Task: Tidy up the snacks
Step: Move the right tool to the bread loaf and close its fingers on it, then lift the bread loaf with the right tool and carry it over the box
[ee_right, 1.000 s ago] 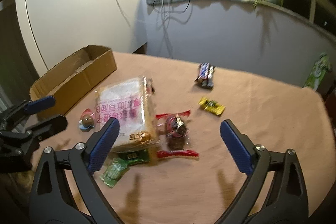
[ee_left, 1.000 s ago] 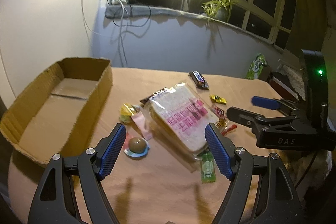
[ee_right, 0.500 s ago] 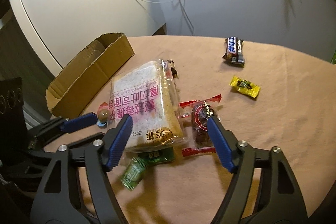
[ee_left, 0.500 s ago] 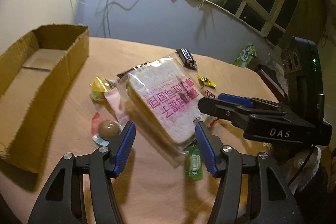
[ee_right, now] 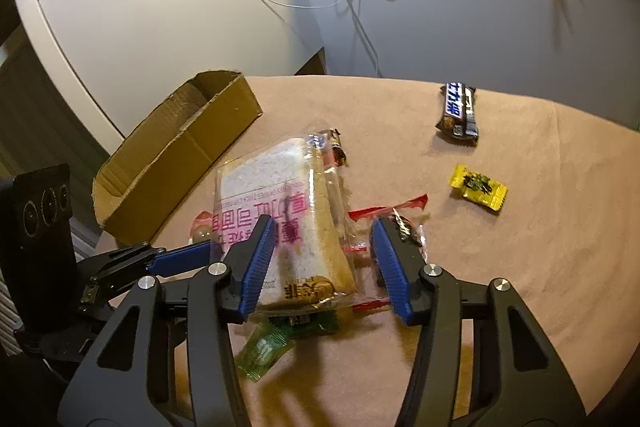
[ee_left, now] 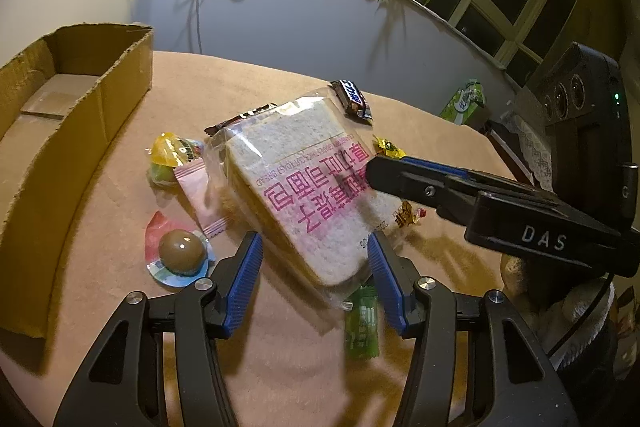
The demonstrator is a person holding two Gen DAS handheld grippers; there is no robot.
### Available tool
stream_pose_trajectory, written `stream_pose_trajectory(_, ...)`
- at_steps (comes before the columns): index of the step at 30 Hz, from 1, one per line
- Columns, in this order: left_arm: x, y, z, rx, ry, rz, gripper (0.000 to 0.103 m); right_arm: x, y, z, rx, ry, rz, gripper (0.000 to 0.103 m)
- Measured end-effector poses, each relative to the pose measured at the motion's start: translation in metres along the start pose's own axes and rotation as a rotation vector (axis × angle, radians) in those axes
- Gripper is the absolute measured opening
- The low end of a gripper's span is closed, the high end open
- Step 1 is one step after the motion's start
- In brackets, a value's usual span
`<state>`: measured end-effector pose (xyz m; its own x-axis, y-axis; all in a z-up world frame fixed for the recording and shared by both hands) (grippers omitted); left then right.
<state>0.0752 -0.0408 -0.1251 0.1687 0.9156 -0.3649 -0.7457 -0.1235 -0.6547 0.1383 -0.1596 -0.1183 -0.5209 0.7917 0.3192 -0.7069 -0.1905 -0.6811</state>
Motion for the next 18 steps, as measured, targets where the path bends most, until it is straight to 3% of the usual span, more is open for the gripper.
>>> stream_pose_trajectory(4, 0.0, -0.001, 0.001, -0.002, -0.003, -0.007, 0.048, 0.006, 0.002, -0.01, 0.039, -0.043, -0.005, 0.045)
stream_pose_trajectory(12, 0.001, -0.002, -0.001, -0.004, -0.004, -0.022, 0.045, 0.004, 0.003, -0.018, 0.066, -0.08, -0.039, 0.045)
stream_pose_trajectory(18, 0.0, -0.007, 0.01, -0.05, -0.044, -0.052, 0.045, 0.015, 0.004, -0.017, 0.065, -0.085, -0.025, 0.045)
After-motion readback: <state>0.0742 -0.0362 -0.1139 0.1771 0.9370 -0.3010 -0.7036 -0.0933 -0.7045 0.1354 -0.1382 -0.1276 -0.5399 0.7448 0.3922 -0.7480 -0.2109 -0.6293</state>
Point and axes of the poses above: each gripper's, at about its wrist camera, not at the fingertips, and z roughly against the way its jaws point, x to its left, y to its underside, the point moved 6 cm from there along -z, roughly the way its jaws point, and after that the axes turned 2 degrees about -x, right-handed, at the moved point
